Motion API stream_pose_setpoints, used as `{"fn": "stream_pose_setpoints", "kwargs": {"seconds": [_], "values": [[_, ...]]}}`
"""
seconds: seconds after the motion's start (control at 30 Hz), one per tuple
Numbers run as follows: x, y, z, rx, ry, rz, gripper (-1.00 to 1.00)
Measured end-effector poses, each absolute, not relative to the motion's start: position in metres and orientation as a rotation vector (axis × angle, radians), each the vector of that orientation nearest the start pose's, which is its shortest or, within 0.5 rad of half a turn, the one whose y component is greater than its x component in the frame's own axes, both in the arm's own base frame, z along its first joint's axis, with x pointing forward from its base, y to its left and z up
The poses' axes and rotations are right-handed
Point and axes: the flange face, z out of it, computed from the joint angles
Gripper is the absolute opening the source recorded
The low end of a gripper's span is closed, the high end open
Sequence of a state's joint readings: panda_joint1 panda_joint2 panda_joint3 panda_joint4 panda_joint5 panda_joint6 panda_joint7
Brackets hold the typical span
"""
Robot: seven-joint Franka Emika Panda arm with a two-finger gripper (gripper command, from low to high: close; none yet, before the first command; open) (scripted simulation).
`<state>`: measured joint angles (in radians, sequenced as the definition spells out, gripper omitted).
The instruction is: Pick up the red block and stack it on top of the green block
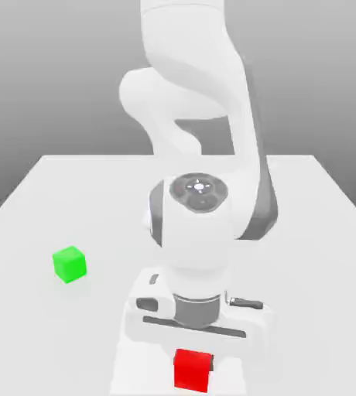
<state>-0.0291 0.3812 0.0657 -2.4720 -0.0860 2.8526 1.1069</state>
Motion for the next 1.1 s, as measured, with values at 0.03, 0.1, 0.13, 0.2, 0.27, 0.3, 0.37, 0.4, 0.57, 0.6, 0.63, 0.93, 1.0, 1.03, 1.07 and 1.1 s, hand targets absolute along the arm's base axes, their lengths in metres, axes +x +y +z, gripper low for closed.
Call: {"fn": "stream_pose_setpoints", "kwargs": {"seconds": [0.03, 0.1, 0.13, 0.2, 0.27, 0.3, 0.37, 0.4, 0.57, 0.6, 0.63, 0.93, 1.0, 1.03, 1.07, 1.1], "values": [[0.470, 0.024, 0.149, -2.762, 1.496, -0.001, -1.00], [0.471, 0.024, 0.168, -2.761, 1.496, -0.001, -1.00], [0.471, 0.024, 0.180, -2.761, 1.497, -0.001, -1.00], [0.469, 0.021, 0.203, -2.756, 1.511, -0.002, -1.00], [0.453, -0.022, 0.216, -2.656, 1.717, -0.019, -1.00], [0.442, -0.047, 0.221, -2.585, 1.838, -0.026, -1.00], [0.411, -0.108, 0.230, -2.379, 2.121, -0.039, -1.00], [0.390, -0.140, 0.234, -2.247, 2.268, -0.042, -1.00], [0.301, -0.199, 0.247, -1.707, 2.694, -0.044, -1.00], [0.283, -0.208, 0.248, -1.585, 2.761, -0.039, -1.00], [0.264, -0.215, 0.248, -1.459, 2.821, -0.033, -1.00], [0.204, -0.231, 0.204, -1.000, 2.972, 0.002, -1.00], [0.203, -0.230, 0.189, -0.998, 2.974, 0.001, -1.00], [0.202, -0.229, 0.183, -0.999, 2.975, 0.000, 1.00], [0.202, -0.229, 0.183, -1.000, 2.975, 0.000, 1.00], [0.202, -0.229, 0.183, -1.000, 2.975, 0.000, 1.00]]}}
